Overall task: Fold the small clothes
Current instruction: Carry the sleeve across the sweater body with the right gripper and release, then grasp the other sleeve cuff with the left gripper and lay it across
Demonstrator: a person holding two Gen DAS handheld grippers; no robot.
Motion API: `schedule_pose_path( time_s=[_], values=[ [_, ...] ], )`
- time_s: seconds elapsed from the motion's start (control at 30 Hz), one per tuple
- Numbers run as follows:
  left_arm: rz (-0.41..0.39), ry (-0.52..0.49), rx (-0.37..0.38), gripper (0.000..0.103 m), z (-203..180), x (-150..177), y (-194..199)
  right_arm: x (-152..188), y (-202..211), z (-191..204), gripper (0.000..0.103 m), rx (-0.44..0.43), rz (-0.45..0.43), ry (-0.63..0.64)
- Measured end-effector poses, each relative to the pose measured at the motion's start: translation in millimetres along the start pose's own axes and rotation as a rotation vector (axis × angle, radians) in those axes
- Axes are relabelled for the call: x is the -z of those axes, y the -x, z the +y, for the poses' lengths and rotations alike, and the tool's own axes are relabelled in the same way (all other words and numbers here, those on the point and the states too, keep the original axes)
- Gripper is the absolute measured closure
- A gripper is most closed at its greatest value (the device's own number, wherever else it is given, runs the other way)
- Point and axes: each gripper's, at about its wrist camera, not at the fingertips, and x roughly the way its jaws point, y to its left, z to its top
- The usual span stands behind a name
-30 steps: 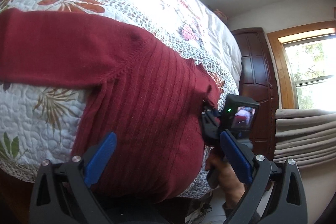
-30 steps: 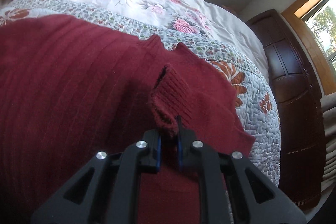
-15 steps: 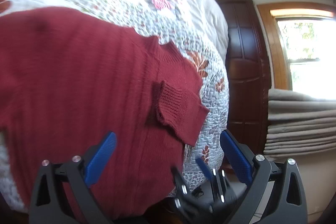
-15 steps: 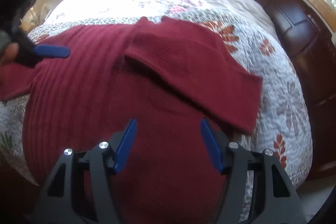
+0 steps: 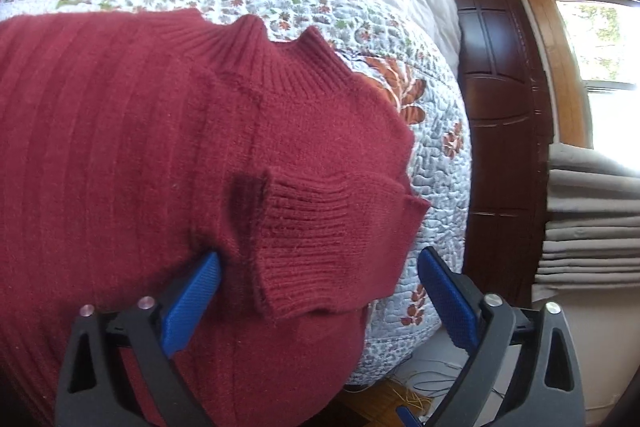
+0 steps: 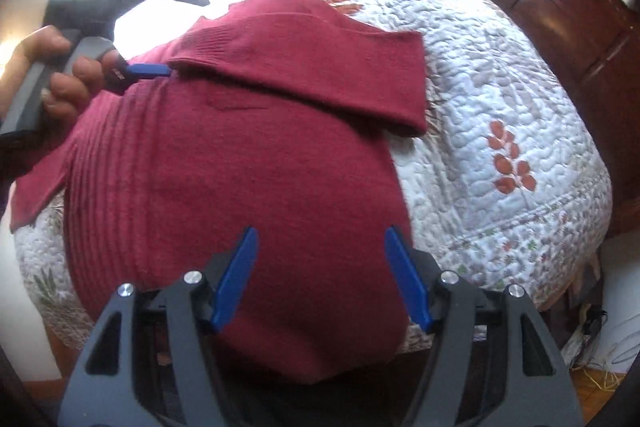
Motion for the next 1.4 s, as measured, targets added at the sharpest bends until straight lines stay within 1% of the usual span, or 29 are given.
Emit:
schedule_pose_path(
  time_s=[0.03, 0.07, 0.13, 0.17, 0.23, 0.3, 0.43, 0.47, 0.5, 0.6, 0.63, 0.7, 0.77, 0.83, 0.87, 0.9, 0.97, 1.0, 1.03, 1.13, 1.2, 1.3, 1.4],
  values=[
    [0.006, -0.026, -0.052, 0.045, -4.2, 0.2, -1.1, -0.6, 2.2, 1.1, 0.037, -0.007, -0.005, 0.008],
    [0.014, -0.042, -0.086, 0.053, -6.4, -0.5, -1.7, -1.1, 3.5, 4.8, 0.037, -0.012, -0.010, 0.017],
    [0.022, -0.041, -0.132, 0.070, -4.8, -2.2, -1.2, -2.6, 6.1, 9.8, 0.037, -0.026, -0.019, 0.028],
    [0.025, -0.040, -0.147, 0.073, -3.1, -3.2, -0.5, -3.8, 6.9, 11.6, 0.037, -0.032, -0.020, 0.032],
    [0.022, -0.043, -0.163, 0.087, 0.5, -3.1, 3.5, -3.1, 9.3, 15.2, 0.037, -0.036, -0.022, 0.039],
    [0.013, -0.052, -0.164, 0.091, 3.0, -1.3, 8.3, -1.6, 10.7, 16.9, 0.037, -0.039, -0.021, 0.039],
    [0.003, -0.071, -0.158, 0.094, 3.7, 3.0, 16.9, 0.7, 13.6, 17.3, 0.037, -0.034, -0.024, 0.031],
    [0.000, -0.072, -0.152, 0.095, 3.1, 3.4, 18.5, 1.4, 13.6, 16.7, 0.037, -0.033, -0.025, 0.029],
    [0.000, -0.070, -0.142, 0.098, 4.1, 3.4, 20.2, 1.8, 13.5, 16.5, 0.037, -0.033, -0.025, 0.024],
    [0.004, -0.060, -0.117, 0.099, 5.6, 3.8, 22.2, 2.5, 14.0, 17.7, 0.037, -0.037, -0.021, 0.015],
    [0.007, -0.060, -0.116, 0.099, 5.8, 3.6, 21.9, 2.6, 14.6, 18.4, 0.037, -0.039, -0.022, 0.014],
    [0.022, -0.087, -0.139, 0.098, 2.3, 3.6, 18.3, 3.9, 15.5, 20.6, 0.036, -0.040, -0.024, 0.017],
    [0.037, -0.088, -0.146, 0.090, 2.1, 3.5, 13.6, 5.5, 15.9, 23.0, 0.036, -0.041, -0.024, 0.018],
    [0.017, -0.081, -0.142, 0.059, 2.1, 4.2, 13.9, 6.8, 16.0, 24.6, 0.036, -0.043, -0.022, 0.018],
    [0.006, -0.077, -0.137, 0.056, 1.8, 4.8, 14.3, 7.4, 15.9, 25.1, 0.036, -0.043, -0.022, 0.020],
    [0.008, -0.074, -0.138, 0.056, 1.4, 5.1, 12.3, 7.9, 15.8, 25.1, 0.036, -0.042, -0.022, 0.019],
    [0.010, -0.072, -0.138, 0.066, -0.4, 5.6, 10.1, 8.2, 15.3, 25.1, 0.036, -0.045, -0.021, 0.013],
    [0.019, -0.074, -0.144, 0.096, -1.1, 6.0, 8.2, 7.8, 15.3, 24.9, 0.036, -0.044, -0.021, 0.012],
    [0.020, -0.072, -0.146, 0.098, -1.4, 6.1, 8.0, 7.5, 15.7, 24.6, 0.036, -0.044, -0.023, 0.012],
    [0.002, -0.084, -0.142, 0.098, -3.9, 7.1, 12.5, 6.2, 17.1, 23.1, 0.036, -0.044, -0.032, 0.007],
    [-0.015, -0.088, -0.121, 0.098, -5.9, 7.7, 20.5, 4.7, 17.3, 21.9, 0.036, -0.045, -0.033, 0.003],
    [-0.040, -0.116, -0.078, 0.098, -14.5, 9.3, 42.5, 2.8, 18.8, 21.7, 0.036, -0.043, -0.038, 0.007],
    [-0.087, -0.151, -0.069, 0.098, -19.4, 11.4, 75.0, 1.2, 19.2, 22.5, 0.036, -0.043, -0.041, 0.014]
  ],
)
